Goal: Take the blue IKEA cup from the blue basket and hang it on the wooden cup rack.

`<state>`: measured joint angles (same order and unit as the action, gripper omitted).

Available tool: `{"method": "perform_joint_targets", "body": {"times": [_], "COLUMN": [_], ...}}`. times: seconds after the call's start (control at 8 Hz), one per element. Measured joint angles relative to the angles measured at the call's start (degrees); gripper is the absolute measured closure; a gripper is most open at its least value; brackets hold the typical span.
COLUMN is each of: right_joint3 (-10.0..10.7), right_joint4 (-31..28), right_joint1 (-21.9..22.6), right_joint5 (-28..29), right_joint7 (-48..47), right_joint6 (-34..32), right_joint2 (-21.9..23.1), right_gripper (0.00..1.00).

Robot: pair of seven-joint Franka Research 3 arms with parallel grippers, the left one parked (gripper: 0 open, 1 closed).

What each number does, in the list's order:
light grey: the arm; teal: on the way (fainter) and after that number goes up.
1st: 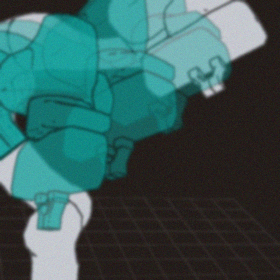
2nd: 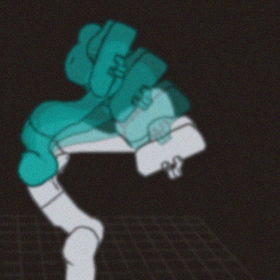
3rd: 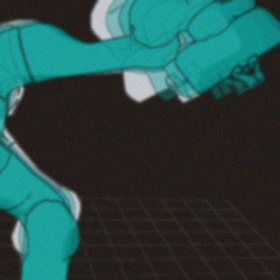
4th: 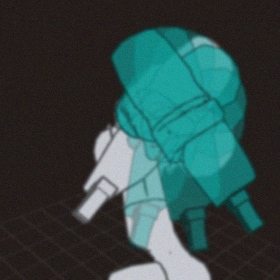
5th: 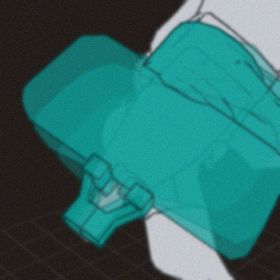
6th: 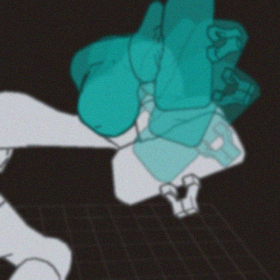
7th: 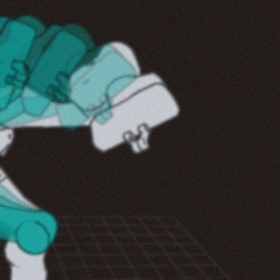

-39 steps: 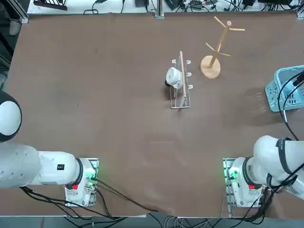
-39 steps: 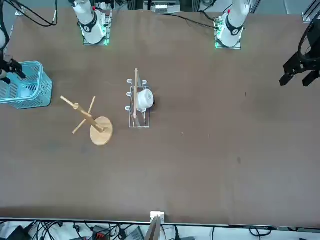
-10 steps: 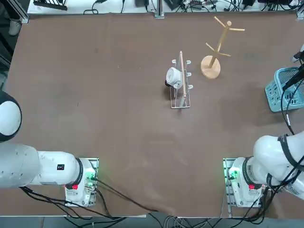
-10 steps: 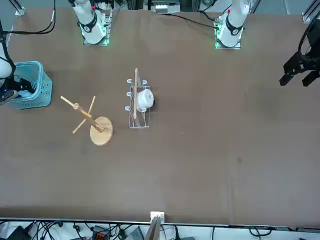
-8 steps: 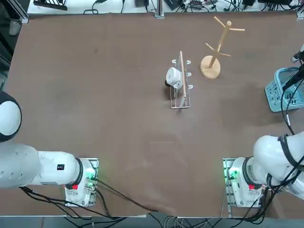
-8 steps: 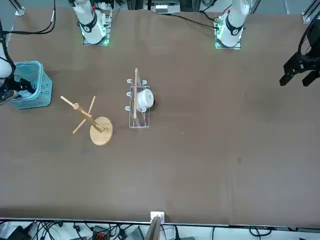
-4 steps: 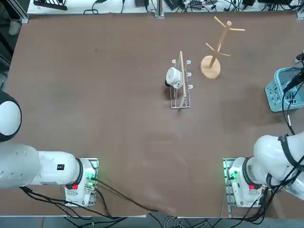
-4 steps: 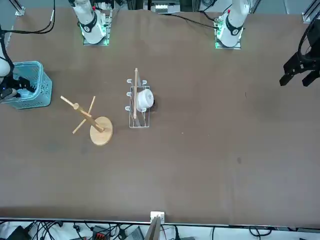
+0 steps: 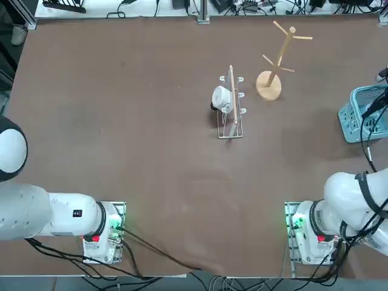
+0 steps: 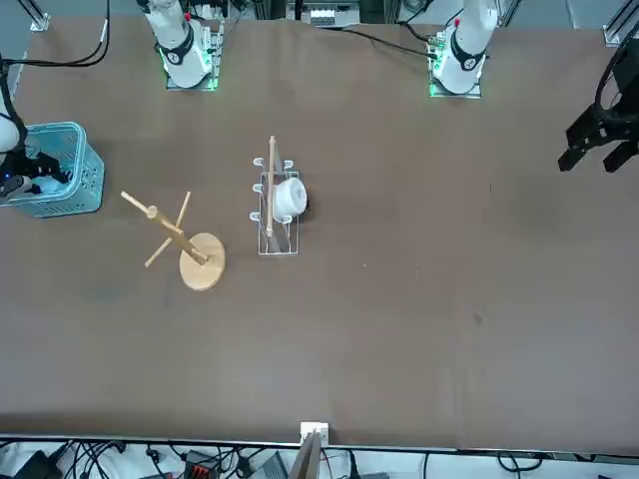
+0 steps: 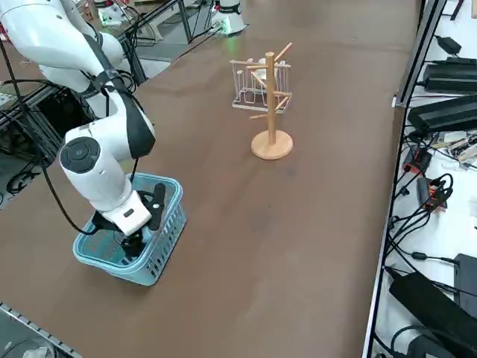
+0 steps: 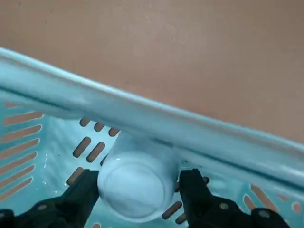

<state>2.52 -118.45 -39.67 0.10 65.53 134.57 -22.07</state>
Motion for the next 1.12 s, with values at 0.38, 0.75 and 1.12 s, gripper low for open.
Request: {"method": "perform_joint_targets", "body": {"times": [0.38,0.75,1.12], "right_joint3": [-0.1,-0.1,-0.1], "right_joint4": [0.0,0.2,0.3], "right_joint1": [0.1,0.1,0.1], "right_joint5": [0.0,0.0,0.0], "right_joint7": [0.0,0.2,0.3], "right_joint6": [0.0,-0.1,-0.1], "right_joint2": [-0.2,-0.1,-0.1], "right_gripper": [0.02,0.12,0.13]}}
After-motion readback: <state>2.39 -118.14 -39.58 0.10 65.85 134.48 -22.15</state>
